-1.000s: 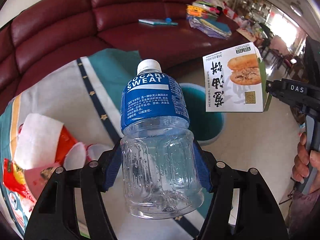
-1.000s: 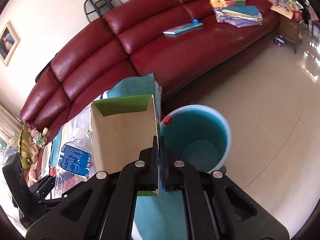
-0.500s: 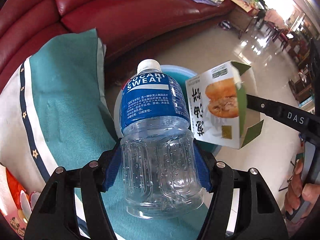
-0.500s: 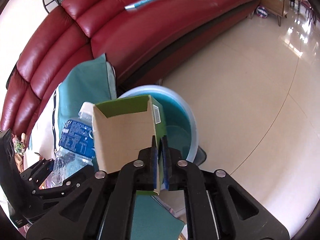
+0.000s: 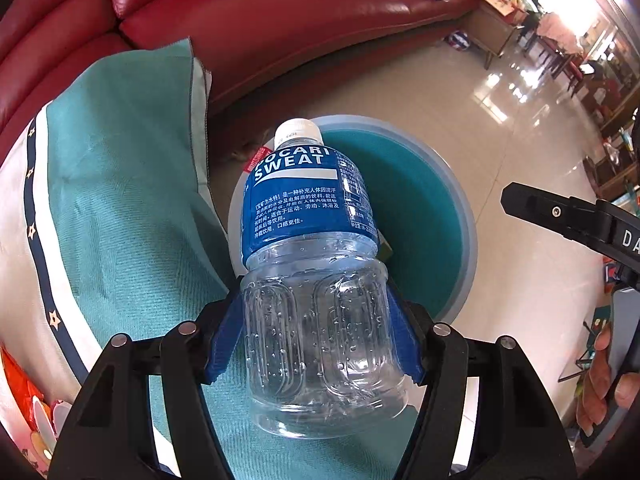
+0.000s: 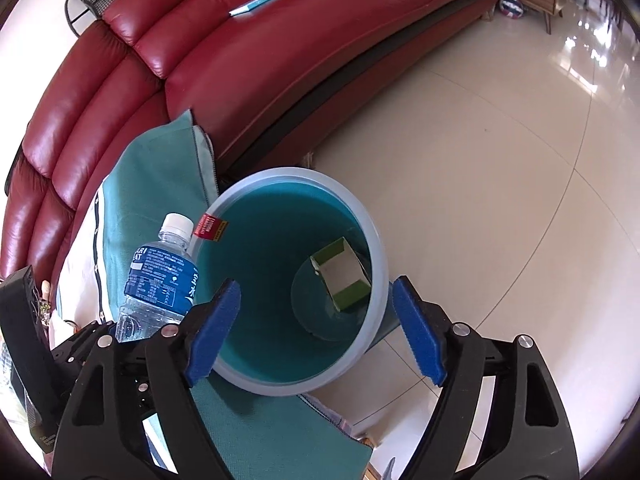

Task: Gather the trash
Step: 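Open the right tool over the bucket while the left tool releases the bottle, then return both tools to the table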

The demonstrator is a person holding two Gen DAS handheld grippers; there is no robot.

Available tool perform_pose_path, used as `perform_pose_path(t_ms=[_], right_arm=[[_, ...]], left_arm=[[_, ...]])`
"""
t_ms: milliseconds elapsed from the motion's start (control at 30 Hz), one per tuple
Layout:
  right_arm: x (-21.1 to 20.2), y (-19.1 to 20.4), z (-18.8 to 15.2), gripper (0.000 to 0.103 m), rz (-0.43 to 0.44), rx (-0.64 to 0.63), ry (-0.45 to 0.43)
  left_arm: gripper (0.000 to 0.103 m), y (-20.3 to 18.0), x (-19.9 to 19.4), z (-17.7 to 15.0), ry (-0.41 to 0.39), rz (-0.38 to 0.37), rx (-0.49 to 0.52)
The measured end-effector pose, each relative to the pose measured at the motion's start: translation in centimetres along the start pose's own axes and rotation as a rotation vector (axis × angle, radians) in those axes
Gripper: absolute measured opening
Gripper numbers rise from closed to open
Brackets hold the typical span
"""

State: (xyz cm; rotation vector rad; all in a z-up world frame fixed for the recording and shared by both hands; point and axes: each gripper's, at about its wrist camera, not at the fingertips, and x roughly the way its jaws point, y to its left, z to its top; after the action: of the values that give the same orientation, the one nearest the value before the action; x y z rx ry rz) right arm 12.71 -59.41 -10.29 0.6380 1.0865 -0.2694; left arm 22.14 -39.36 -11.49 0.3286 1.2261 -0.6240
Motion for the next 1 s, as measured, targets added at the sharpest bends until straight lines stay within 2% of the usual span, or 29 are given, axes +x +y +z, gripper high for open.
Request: perform_pose_path(t_ms=[133,200,267,500,567,667,1000], right_arm=[[0.1,-0.4,-0.1,0.076,-0.004,0.021,0.013],[-0.1,-0.7,-0.1,0.08,-0.008,0.024,0.013],[-0.3,-0.8,-0.1,0.08,-0.013,0.024,0.005],[-0.3,-1.3,-0.2,0.081,-0.022,0.057,0.021],[-0.3,-1.2,-0.3,0.081,-0.021,0.064,0.028],[-0.6,-1.0,-0.5,0.086,-0.021,0.073,0.033],[-2.6,1.4,-1.9,0.087,-0.023,0.054,0.03]], left_arm=[[0.067,-0.8,0.4,0.1,0.026,0.011,0.007],[0.069,-0.9,0.4,0.2,0.033,0.039,0.008],[0.076,-0.9,0.1,0.2,0.026,0.046,-0.001],[0.084,-0.2,-0.9,-0.5,0.01,0.049,-0.039],[0.089,0.0,-1.3,-0.8,0.008,0.052,-0.047],[0.094,0.2,-2.2,-1.3,-0.004,0.058,-0.051],[0.096,1.1,-5.9,-3.9,-0.047,0.048,-0.083]])
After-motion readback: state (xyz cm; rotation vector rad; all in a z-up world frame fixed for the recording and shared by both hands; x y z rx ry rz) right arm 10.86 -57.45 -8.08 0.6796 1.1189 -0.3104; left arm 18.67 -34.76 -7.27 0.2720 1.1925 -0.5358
